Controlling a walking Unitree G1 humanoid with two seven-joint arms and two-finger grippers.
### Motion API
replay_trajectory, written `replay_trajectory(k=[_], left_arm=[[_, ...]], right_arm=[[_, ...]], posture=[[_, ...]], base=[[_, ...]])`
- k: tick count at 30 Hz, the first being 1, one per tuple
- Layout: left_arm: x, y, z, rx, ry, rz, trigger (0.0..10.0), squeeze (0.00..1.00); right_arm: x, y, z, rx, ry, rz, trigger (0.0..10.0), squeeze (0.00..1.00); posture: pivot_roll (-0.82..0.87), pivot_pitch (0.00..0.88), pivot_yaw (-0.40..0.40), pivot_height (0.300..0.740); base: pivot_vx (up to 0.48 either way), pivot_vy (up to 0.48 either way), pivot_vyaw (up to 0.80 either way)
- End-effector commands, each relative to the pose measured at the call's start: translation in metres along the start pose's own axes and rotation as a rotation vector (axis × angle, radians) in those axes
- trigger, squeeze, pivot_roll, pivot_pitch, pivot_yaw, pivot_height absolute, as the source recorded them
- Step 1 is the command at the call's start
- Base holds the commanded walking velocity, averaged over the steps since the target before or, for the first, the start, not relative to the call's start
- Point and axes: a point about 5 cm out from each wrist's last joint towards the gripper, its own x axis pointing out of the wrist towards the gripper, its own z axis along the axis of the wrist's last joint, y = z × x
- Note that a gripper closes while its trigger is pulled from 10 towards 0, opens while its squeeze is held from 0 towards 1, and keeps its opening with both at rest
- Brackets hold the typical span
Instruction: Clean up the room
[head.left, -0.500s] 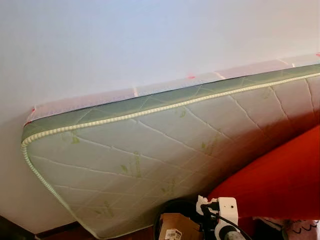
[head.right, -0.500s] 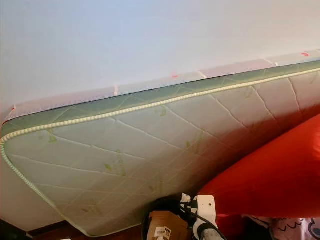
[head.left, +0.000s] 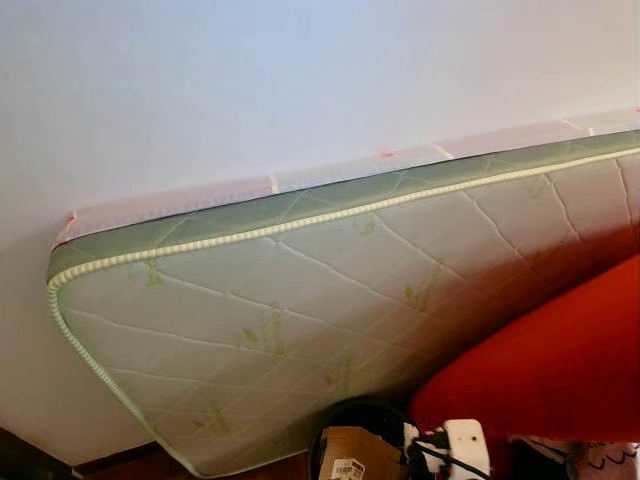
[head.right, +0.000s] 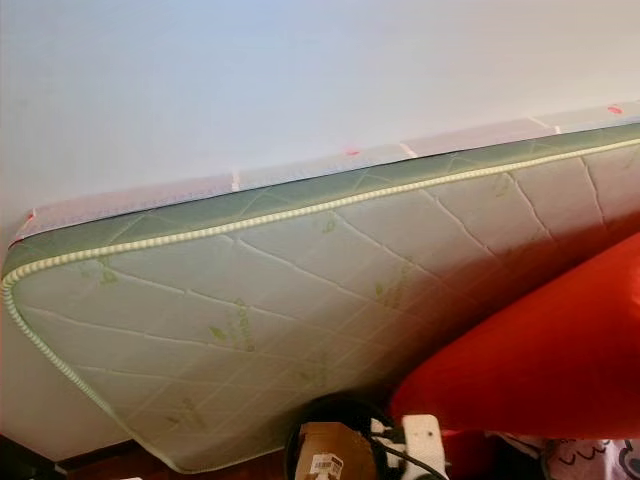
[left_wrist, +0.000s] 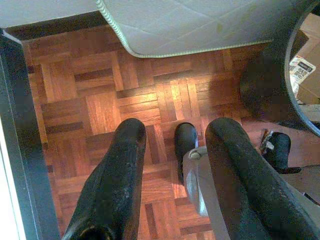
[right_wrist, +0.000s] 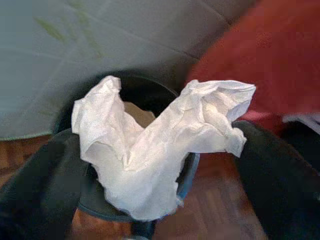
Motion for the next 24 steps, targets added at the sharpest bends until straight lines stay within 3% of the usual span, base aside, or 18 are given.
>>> replay_trajectory(k=[1, 4, 5, 10, 18, 19, 21, 22, 24], left_arm=[[-0.002, 0.001, -0.009, -0.002, 0.038, 0.008, 10.0, 0.00], [-0.002, 0.002, -0.009, -0.002, 0.038, 0.009, 10.0, 0.00], [-0.002, 0.002, -0.009, -0.003, 0.039, 0.009, 10.0, 0.00], [-0.002, 0.001, -0.010, -0.002, 0.040, 0.009, 10.0, 0.00], [-0.002, 0.001, -0.009, -0.002, 0.038, 0.009, 10.0, 0.00], [-0.002, 0.000, -0.009, 0.000, 0.037, 0.009, 10.0, 0.00], [-0.002, 0.000, -0.009, 0.001, 0.036, 0.009, 10.0, 0.00], [-0.002, 0.000, -0.009, 0.002, 0.036, 0.009, 10.0, 0.00], [-0.002, 0.000, -0.009, 0.003, 0.035, 0.008, 10.0, 0.00]], right_arm=[[-0.006, -0.010, -0.012, 0.013, 0.036, -0.036, 10.0, 1.00], [-0.008, -0.017, -0.013, 0.014, 0.034, -0.058, 10.0, 1.00], [-0.008, -0.016, -0.012, 0.040, 0.011, -0.028, 10.0, 0.00], [-0.008, -0.011, -0.009, 0.083, -0.022, 0.010, 10.0, 0.00], [-0.008, 0.003, -0.017, 0.151, 0.012, 0.099, 10.0, 0.00], [-0.007, 0.002, -0.013, 0.158, -0.019, 0.105, 10.0, 0.38], [-0.007, 0.001, -0.010, 0.172, -0.047, 0.113, 10.0, 0.38], [-0.007, 0.000, -0.008, 0.181, -0.066, 0.118, 10.0, 1.00], [-0.007, -0.002, -0.004, 0.185, -0.091, 0.118, 10.0, 1.00]], posture=[[0.06, 0.154, -0.022, 0.740], [0.06, 0.155, -0.022, 0.740], [0.06, 0.156, -0.023, 0.740], [0.06, 0.156, -0.023, 0.740], [0.06, 0.151, -0.023, 0.740], [0.06, 0.148, -0.022, 0.740], [0.06, 0.148, -0.022, 0.740], [0.06, 0.145, -0.021, 0.740], [0.06, 0.143, -0.020, 0.740]], base=[[0.000, 0.000, 0.00], [0.000, 0.000, 0.00], [0.000, 0.000, 0.00], [0.000, 0.000, 0.00], [0.000, 0.000, 0.00], [0.000, 0.000, 0.00], [0.000, 0.000, 0.00], [0.000, 0.000, 0.00], [0.000, 0.000, 0.00]])
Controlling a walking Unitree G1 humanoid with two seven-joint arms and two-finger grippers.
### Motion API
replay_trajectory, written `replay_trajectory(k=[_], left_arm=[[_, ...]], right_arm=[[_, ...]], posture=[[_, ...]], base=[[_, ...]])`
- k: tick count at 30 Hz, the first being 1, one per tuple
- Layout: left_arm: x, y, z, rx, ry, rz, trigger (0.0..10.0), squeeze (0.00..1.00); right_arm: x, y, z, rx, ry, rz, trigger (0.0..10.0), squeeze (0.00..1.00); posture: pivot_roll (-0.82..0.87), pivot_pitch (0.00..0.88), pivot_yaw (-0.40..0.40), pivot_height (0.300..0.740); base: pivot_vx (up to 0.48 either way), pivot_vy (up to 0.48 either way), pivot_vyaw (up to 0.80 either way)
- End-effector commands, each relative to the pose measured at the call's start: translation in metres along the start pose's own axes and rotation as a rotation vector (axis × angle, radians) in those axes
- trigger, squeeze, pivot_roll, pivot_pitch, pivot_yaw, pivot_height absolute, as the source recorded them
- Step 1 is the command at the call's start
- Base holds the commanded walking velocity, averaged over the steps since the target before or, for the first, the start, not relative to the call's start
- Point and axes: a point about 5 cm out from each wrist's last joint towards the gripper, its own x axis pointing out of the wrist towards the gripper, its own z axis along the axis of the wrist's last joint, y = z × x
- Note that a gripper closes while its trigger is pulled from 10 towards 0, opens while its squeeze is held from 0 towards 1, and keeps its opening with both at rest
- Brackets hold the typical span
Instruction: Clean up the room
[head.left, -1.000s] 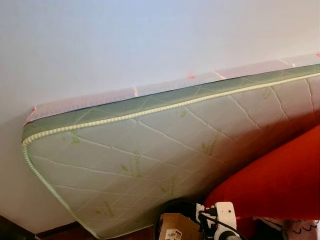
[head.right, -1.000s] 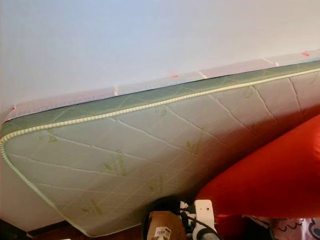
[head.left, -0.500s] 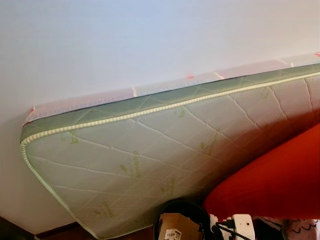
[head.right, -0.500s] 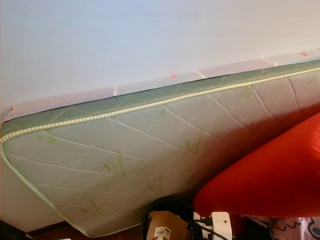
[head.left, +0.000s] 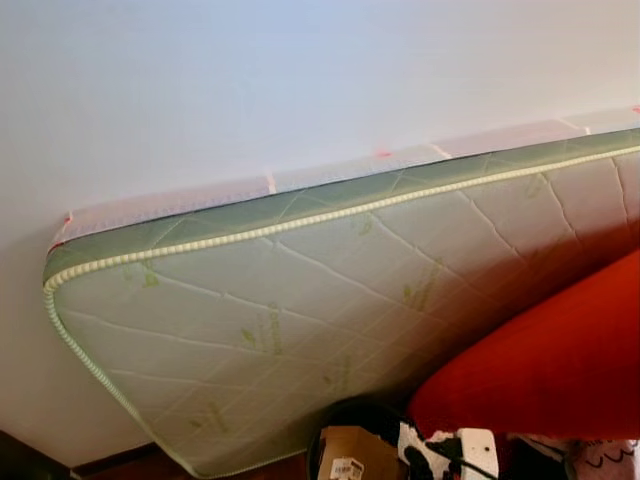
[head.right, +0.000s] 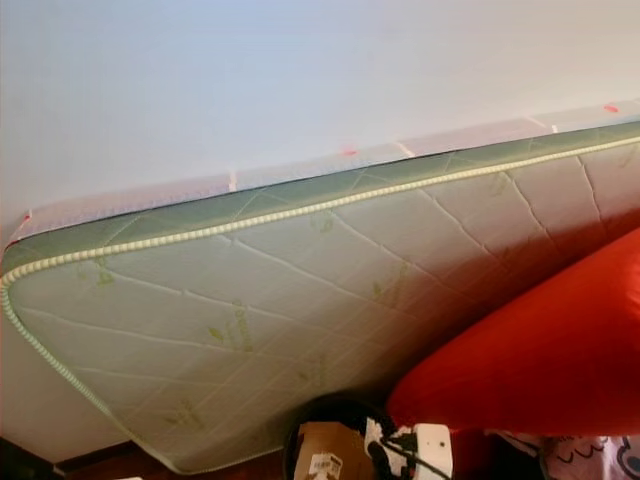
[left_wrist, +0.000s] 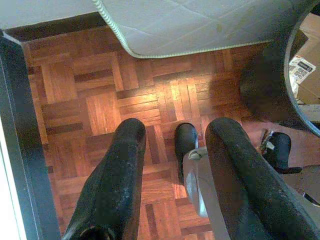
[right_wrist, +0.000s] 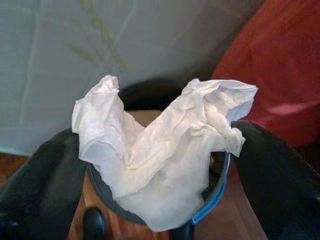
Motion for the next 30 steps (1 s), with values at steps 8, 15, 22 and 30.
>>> replay_trajectory(k=[8, 15, 22, 30], left_arm=[[-0.002, -0.001, -0.008, 0.008, 0.031, 0.000, 10.0, 0.00], [-0.001, -0.003, -0.005, 0.007, 0.017, -0.003, 10.0, 0.00], [-0.001, -0.004, -0.005, 0.005, 0.013, -0.004, 10.0, 0.00], [-0.001, -0.004, -0.004, 0.002, 0.011, -0.003, 10.0, 0.00]], right_arm=[[0.002, -0.006, 0.009, -0.040, -0.001, 0.006, 10.0, 0.00], [0.003, -0.004, 0.017, 0.060, -0.052, 0.068, 10.0, 0.00], [0.005, -0.005, 0.004, -0.161, 0.133, 0.012, 10.0, 0.00], [0.007, -0.002, 0.019, 0.042, -0.028, 0.068, 10.0, 0.00]], posture=[[0.06, 0.137, -0.020, 0.740], [0.06, 0.148, -0.021, 0.740], [0.06, 0.154, -0.025, 0.740], [0.06, 0.163, -0.024, 0.740]], base=[[0.000, 0.000, 0.00], [0.000, 0.000, 0.00], [0.000, 0.000, 0.00], [0.000, 0.000, 0.00]])
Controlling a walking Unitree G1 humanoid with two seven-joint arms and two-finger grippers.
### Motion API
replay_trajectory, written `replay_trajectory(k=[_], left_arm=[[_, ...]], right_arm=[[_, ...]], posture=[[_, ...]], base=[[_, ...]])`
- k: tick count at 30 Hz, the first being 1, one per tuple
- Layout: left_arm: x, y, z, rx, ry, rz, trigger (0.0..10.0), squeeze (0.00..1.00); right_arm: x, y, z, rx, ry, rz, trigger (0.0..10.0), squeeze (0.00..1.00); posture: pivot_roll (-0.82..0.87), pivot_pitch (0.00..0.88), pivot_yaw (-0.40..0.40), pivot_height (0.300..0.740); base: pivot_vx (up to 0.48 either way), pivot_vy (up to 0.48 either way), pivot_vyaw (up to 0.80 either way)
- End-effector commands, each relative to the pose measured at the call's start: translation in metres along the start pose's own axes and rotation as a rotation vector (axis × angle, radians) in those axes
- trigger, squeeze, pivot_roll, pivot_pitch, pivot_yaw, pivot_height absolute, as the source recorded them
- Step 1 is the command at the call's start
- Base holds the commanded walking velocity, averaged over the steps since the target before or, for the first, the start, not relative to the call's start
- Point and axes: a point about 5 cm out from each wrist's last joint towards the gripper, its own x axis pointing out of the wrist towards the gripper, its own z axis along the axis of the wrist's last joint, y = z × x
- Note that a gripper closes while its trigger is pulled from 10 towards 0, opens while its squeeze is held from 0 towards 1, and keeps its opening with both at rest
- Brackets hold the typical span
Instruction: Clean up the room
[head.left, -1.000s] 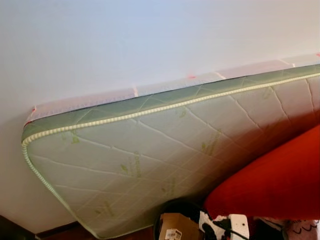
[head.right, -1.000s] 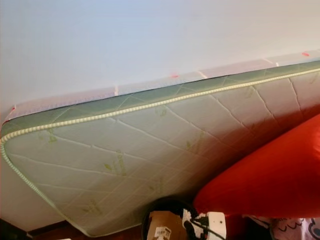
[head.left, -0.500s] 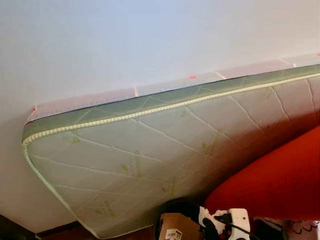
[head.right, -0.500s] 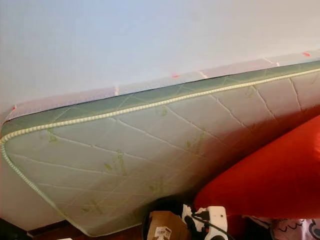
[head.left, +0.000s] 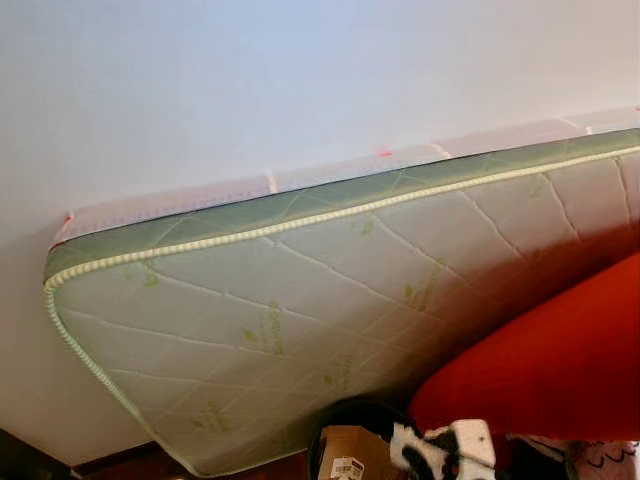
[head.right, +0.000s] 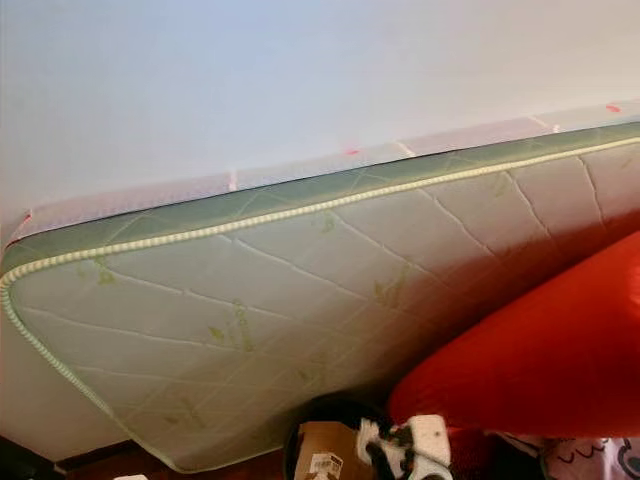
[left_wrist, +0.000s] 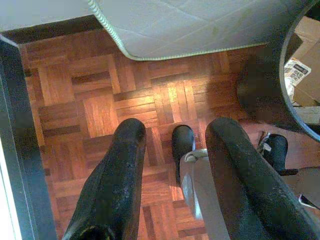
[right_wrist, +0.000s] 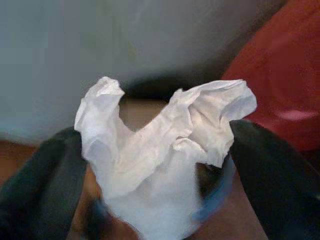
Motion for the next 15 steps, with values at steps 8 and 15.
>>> replay_trajectory(k=[8, 15], left_arm=[[-0.002, 0.001, -0.007, 0.003, 0.025, 0.007, 10.0, 0.00], [-0.002, 0.002, -0.008, 0.004, 0.029, 0.006, 10.0, 0.00]], right_arm=[[0.002, 0.003, -0.001, 0.000, 0.024, -0.003, 10.0, 0.00], [0.003, -0.004, 0.015, 0.244, -0.149, -0.043, 10.0, 0.00]], posture=[[0.06, 0.161, -0.026, 0.740], [0.06, 0.154, -0.022, 0.740]], base=[[0.000, 0.000, 0.00], [0.000, 0.000, 0.00]])
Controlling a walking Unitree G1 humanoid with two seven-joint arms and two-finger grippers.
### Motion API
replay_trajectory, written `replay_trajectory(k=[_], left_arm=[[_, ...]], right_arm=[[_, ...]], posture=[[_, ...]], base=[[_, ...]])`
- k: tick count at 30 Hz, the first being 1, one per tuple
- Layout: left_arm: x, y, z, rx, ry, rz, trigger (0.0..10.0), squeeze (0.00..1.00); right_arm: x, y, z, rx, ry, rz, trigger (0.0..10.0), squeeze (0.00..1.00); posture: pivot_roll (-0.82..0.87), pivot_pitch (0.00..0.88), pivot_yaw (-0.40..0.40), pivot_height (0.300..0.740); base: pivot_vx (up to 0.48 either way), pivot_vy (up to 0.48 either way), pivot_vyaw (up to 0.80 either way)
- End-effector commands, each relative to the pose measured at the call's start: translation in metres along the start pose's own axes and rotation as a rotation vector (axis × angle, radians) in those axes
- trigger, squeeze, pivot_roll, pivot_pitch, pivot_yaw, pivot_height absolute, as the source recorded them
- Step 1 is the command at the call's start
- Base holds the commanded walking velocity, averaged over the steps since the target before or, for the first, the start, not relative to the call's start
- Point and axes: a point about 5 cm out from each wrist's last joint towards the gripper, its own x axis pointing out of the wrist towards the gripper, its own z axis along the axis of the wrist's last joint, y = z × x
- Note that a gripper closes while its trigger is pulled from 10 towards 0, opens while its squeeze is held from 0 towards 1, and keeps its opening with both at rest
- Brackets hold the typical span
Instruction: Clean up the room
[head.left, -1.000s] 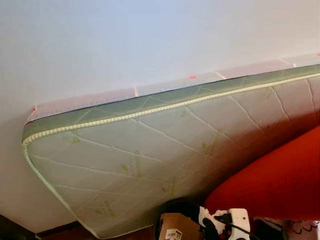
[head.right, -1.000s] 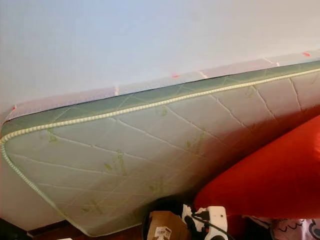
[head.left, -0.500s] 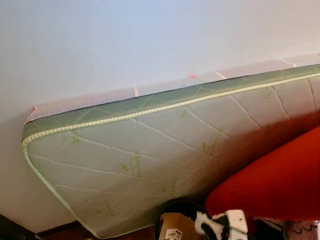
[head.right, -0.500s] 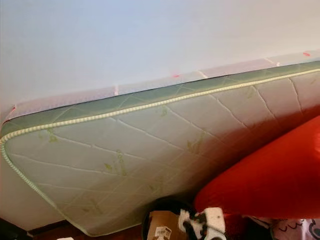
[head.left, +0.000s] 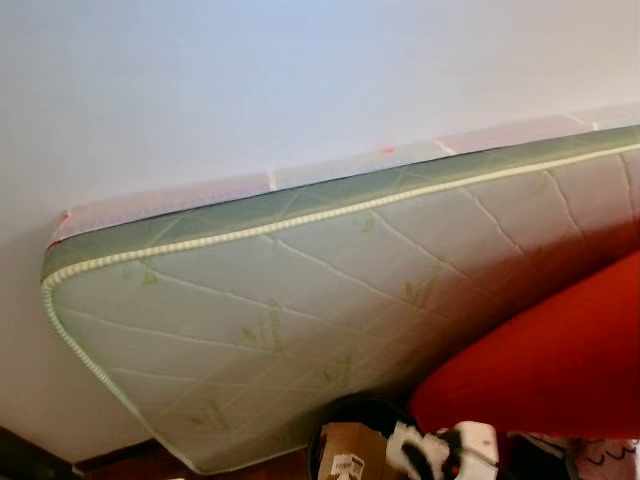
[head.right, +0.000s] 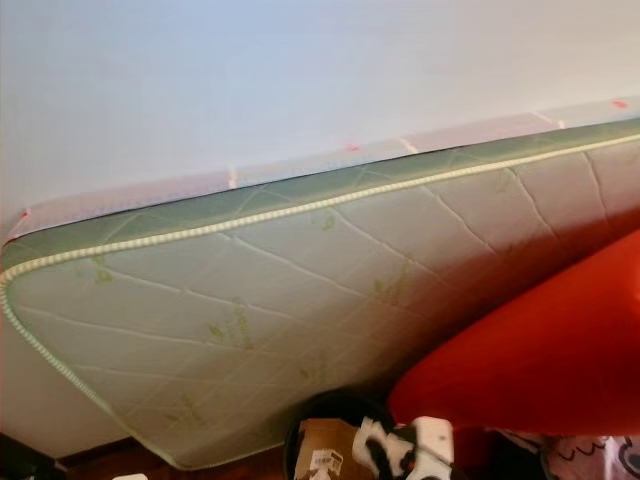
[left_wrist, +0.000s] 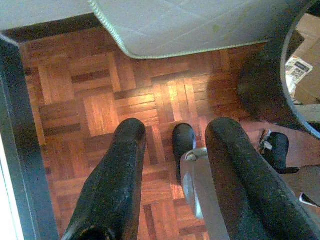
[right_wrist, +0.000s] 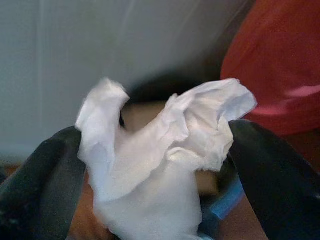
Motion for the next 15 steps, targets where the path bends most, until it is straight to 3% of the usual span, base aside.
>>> replay_trajectory(k=[1, 4, 5, 6, 7, 8, 9, 10, 11, 12, 13, 14, 15], left_arm=[[-0.003, 0.002, -0.009, 0.007, 0.032, 0.006, 10.0, 0.00], [-0.003, 0.002, -0.009, 0.010, 0.033, 0.005, 10.0, 0.00], [-0.003, 0.002, -0.009, 0.010, 0.034, 0.004, 10.0, 0.00], [-0.003, 0.001, -0.009, 0.009, 0.033, 0.004, 10.0, 0.00], [-0.002, 0.001, -0.008, 0.008, 0.031, 0.003, 10.0, 0.00], [-0.002, 0.000, -0.008, 0.007, 0.030, 0.002, 10.0, 0.00], [-0.002, 0.000, -0.008, 0.007, 0.030, 0.002, 10.0, 0.00], [-0.002, -0.001, -0.008, 0.007, 0.030, 0.001, 10.0, 0.00], [-0.002, -0.001, -0.007, 0.009, 0.028, -0.002, 10.0, 0.00], [-0.002, -0.001, -0.007, 0.009, 0.028, -0.002, 10.0, 0.00], [-0.002, -0.002, -0.007, 0.011, 0.028, -0.003, 10.0, 0.00], [-0.002, -0.002, -0.007, 0.012, 0.029, -0.004, 10.0, 0.00], [-0.002, -0.002, -0.007, 0.013, 0.029, -0.004, 10.0, 0.00]], right_arm=[[0.004, -0.001, 0.019, 0.042, -0.102, 0.006, 10.0, 0.00], [0.006, 0.003, 0.019, -0.025, -0.079, 0.026, 10.0, 0.00], [0.035, 0.064, 0.051, -0.109, -0.142, 0.141, 10.0, 0.00], [0.042, 0.084, 0.060, -0.163, -0.145, 0.170, 10.0, 0.00], [0.046, 0.091, 0.051, -0.287, -0.039, 0.137, 10.0, 0.00], [0.044, 0.084, 0.036, -0.397, 0.075, 0.069, 10.0, 0.00], [0.044, 0.084, 0.036, -0.397, 0.075, 0.069, 10.0, 0.00], [0.045, 0.087, 0.036, -0.350, 0.059, 0.077, 10.0, 0.00], [0.047, 0.098, 0.052, -0.152, -0.062, 0.140, 10.0, 0.00], [0.047, 0.098, 0.052, -0.152, -0.062, 0.140, 10.0, 0.00], [0.048, 0.102, 0.072, 0.035, -0.196, 0.209, 10.0, 0.00], [0.047, 0.100, 0.079, 0.084, -0.240, 0.231, 10.0, 0.00], [0.046, 0.096, 0.081, 0.067, -0.243, 0.225, 10.0, 0.00]], posture=[[0.06, 0.153, -0.021, 0.740], [0.06, 0.153, -0.021, 0.740], [0.06, 0.146, -0.024, 0.740], [0.06, 0.146, -0.024, 0.740], [0.06, 0.141, -0.027, 0.740], [0.06, 0.141, -0.027, 0.740], [0.06, 0.141, -0.027, 0.740], [0.06, 0.139, -0.027, 0.740], [0.07, 0.145, -0.023, 0.740], [0.07, 0.145, -0.023, 0.740], [0.06, 0.145, -0.023, 0.740], [0.06, 0.143, -0.022, 0.740], [0.05, 0.143, -0.023, 0.740]], base=[[0.000, 0.000, 0.00], [0.000, 0.000, 0.00], [0.000, 0.000, 0.00], [0.000, 0.000, 0.00], [0.000, 0.000, 0.00], [0.000, 0.000, 0.00], [0.000, 0.000, 0.00], [0.000, 0.000, 0.00], [0.000, 0.000, 0.00], [0.000, 0.000, 0.00], [0.000, 0.000, 0.00], [0.000, 0.000, 0.00], [0.000, 0.000, 0.00]])
